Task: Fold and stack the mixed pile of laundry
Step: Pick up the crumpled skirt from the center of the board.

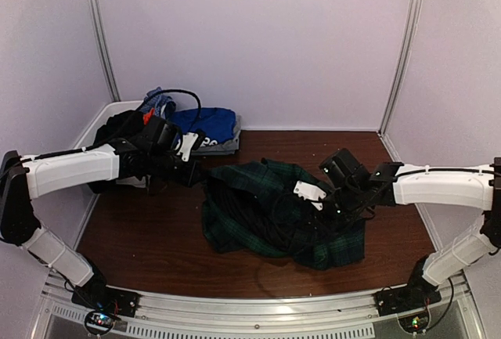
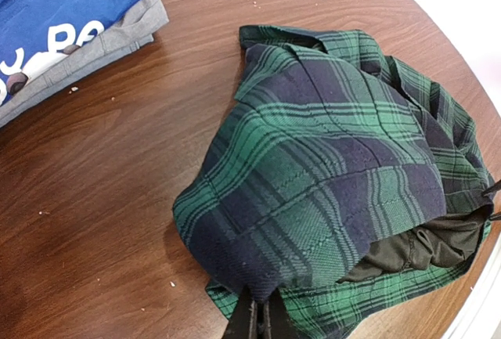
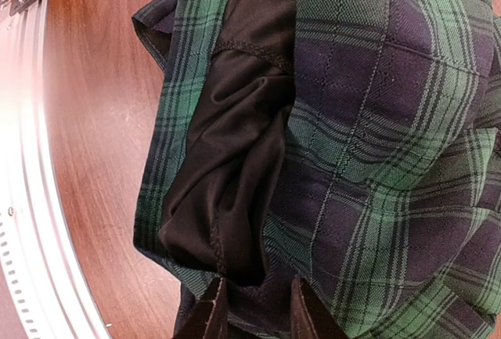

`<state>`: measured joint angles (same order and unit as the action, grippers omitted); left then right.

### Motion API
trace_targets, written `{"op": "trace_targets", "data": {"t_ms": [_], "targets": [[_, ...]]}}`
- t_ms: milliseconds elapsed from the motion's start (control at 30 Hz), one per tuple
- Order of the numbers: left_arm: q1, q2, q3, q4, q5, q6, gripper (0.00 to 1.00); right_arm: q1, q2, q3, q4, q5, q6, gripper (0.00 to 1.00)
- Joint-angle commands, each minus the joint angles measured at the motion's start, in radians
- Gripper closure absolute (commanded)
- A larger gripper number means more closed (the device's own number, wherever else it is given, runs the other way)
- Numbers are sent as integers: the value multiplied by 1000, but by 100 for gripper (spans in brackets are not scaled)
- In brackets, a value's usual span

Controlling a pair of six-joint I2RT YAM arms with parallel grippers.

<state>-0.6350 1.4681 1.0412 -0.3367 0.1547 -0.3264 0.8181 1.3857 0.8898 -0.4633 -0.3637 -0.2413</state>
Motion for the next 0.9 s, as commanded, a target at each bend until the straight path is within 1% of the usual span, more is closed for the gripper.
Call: {"op": "trace_targets", "data": {"t_ms": [0,100,167,233,267,300,400,500,600,700,733,767,867], "targets": [[-2,11,3,55,11,16,100,-7,27,10,9,-24,-23,72],[-2,14,5,54,8,19,100,-10,41,17,1,-34,-28,74],[-2,17,6,53,8,19,100,-10,48,23,-4,-37,-28,79],[-1,19,6,53,10,18,100,-10,53,32,-8,-33,-24,88],[0,20,6,53,10,17,100,-10,54,37,-12,-22,-15,96],[0,19,6,52,10,17,100,-10,51,43,-15,2,-1,100],[0,13,9,49,5,10,100,-8,17,52,-35,3,0,100],[1,3,26,34,-15,2,100,-8,-50,59,-34,39,22,100],[1,-11,61,9,-50,-9,100,-9,-141,89,-42,137,42,100],[1,-25,134,-33,-114,-18,100,-11,-259,106,10,247,64,100],[1,-28,164,-49,-137,-19,100,-11,-297,117,31,281,66,100],[1,-34,196,-63,-188,-19,100,-11,-329,132,52,327,75,100],[1,-48,302,-94,-234,-12,100,-13,-398,190,89,467,75,100]]}}
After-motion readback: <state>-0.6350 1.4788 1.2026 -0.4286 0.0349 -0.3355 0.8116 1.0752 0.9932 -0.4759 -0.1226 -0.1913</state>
